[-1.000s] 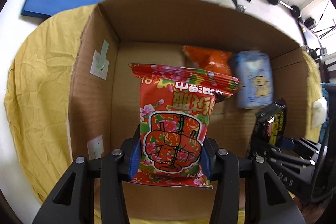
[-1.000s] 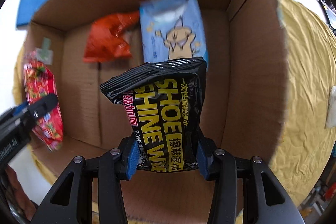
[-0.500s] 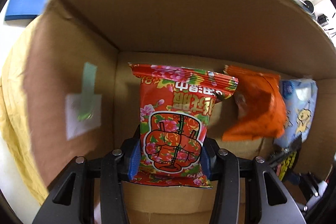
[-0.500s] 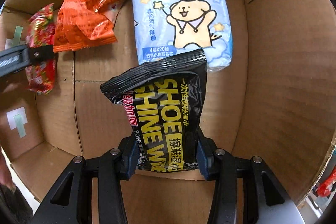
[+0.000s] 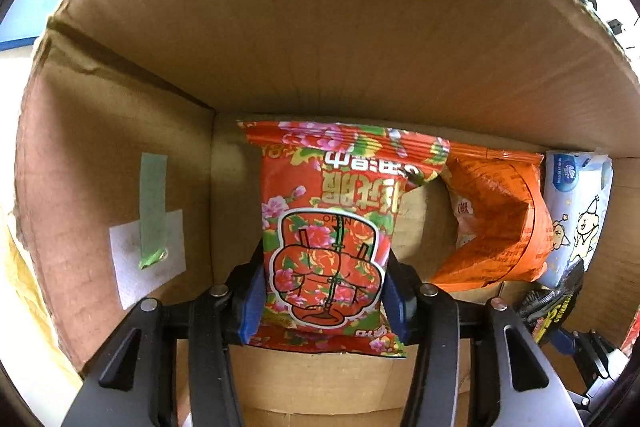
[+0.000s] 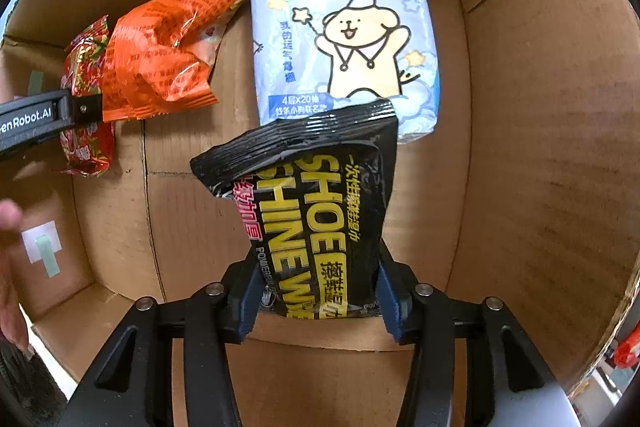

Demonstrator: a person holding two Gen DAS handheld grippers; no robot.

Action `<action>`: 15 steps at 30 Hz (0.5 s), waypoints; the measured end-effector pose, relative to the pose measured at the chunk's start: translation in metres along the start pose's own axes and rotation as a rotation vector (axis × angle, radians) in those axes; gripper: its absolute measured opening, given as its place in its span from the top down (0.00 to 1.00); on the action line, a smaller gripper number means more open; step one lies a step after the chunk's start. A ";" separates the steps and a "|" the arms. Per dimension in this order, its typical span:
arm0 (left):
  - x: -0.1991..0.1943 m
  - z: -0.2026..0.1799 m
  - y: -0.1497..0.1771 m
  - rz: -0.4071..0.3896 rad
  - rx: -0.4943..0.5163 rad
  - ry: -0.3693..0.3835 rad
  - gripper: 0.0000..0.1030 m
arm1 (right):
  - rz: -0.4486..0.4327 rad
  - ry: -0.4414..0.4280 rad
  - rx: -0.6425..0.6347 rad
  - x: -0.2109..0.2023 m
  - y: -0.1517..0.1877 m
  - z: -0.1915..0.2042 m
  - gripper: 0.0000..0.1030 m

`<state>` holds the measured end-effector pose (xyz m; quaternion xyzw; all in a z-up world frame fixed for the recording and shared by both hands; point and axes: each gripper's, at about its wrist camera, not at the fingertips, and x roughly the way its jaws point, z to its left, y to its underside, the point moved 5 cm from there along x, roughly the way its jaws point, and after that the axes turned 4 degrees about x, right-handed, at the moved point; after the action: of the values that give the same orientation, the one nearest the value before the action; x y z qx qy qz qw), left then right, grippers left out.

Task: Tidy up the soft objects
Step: 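Carry both packs into the box and open both tools, then lift both tools out of the box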

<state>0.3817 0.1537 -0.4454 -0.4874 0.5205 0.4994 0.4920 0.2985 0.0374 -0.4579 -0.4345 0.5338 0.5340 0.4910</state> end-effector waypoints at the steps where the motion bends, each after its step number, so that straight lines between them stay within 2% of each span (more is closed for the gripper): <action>1: 0.002 0.004 -0.002 0.003 -0.003 0.000 0.54 | 0.002 -0.001 0.002 0.000 0.000 -0.001 0.49; 6: -0.008 0.003 -0.010 0.000 -0.005 0.001 0.52 | 0.007 -0.014 0.013 -0.009 0.001 -0.006 0.45; 9: -0.014 0.002 -0.008 -0.002 -0.011 0.018 0.51 | 0.009 -0.024 0.022 -0.017 0.001 -0.011 0.33; 11: -0.017 0.002 -0.007 -0.007 -0.010 0.019 0.51 | 0.007 -0.038 0.026 -0.027 0.002 -0.013 0.30; 13: -0.019 0.004 -0.006 -0.012 -0.006 0.015 0.50 | 0.002 -0.044 0.021 -0.036 0.001 -0.013 0.23; 15: -0.022 0.005 -0.004 -0.013 -0.008 0.018 0.42 | -0.012 -0.054 0.016 -0.047 0.002 -0.013 0.19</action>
<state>0.3869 0.1588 -0.4237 -0.4972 0.5199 0.4937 0.4886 0.3025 0.0216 -0.4122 -0.4191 0.5224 0.5381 0.5118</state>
